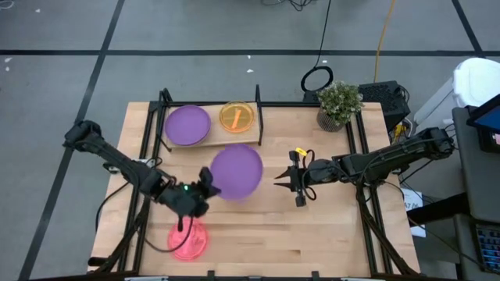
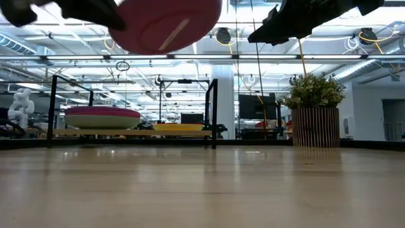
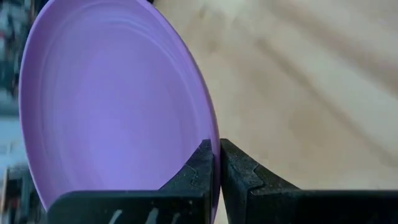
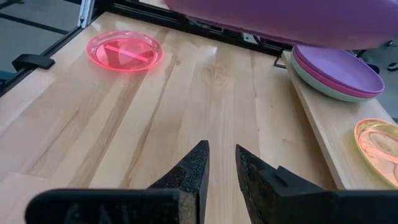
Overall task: Place and stack plates onto a shelf
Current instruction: Stack the violet plate into the violet plate on the shelf
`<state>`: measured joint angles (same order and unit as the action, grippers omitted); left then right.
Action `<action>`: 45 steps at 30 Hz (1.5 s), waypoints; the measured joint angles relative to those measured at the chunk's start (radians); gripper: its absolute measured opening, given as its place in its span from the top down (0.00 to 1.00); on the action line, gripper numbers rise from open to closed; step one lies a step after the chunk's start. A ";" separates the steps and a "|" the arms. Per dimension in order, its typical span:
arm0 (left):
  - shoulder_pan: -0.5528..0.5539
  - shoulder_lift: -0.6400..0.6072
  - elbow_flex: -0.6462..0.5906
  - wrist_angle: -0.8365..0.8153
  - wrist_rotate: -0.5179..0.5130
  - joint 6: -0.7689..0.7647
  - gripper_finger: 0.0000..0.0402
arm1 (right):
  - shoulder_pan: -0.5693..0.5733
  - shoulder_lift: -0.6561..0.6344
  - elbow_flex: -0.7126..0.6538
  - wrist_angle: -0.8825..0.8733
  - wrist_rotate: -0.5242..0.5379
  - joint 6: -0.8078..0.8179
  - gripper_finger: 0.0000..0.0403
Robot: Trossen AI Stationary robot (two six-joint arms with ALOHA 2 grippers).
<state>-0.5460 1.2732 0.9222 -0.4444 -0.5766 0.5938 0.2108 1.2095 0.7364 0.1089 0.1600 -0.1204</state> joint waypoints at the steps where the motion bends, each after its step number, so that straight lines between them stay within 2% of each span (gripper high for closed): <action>1: 0.020 -0.012 0.000 -0.024 -0.010 -0.014 0.97 | 0.000 0.000 0.000 0.000 0.000 0.000 0.84; 8: 0.181 -0.077 0.000 -0.196 -0.043 -0.129 0.97 | 0.000 0.000 0.000 0.000 0.000 0.000 0.84; 17: 0.375 -0.090 0.000 -0.356 -0.041 -0.256 0.97 | 0.000 0.000 0.000 0.004 0.000 0.003 0.84; 26: 0.561 -0.091 0.000 -0.398 -0.038 -0.367 0.95 | 0.000 0.000 0.000 0.008 0.000 0.003 0.84; 32: 0.660 -0.089 0.000 -0.400 0.003 -0.485 0.94 | 0.000 0.000 0.000 0.008 0.000 0.003 0.84; 45: 0.764 -0.089 -0.089 -0.398 0.023 -0.616 0.94 | 0.000 0.000 0.000 0.008 0.000 0.004 0.84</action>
<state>0.2178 1.1843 0.8331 -0.8429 -0.5536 -0.0220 0.2108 1.2095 0.7364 0.1165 0.1604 -0.1165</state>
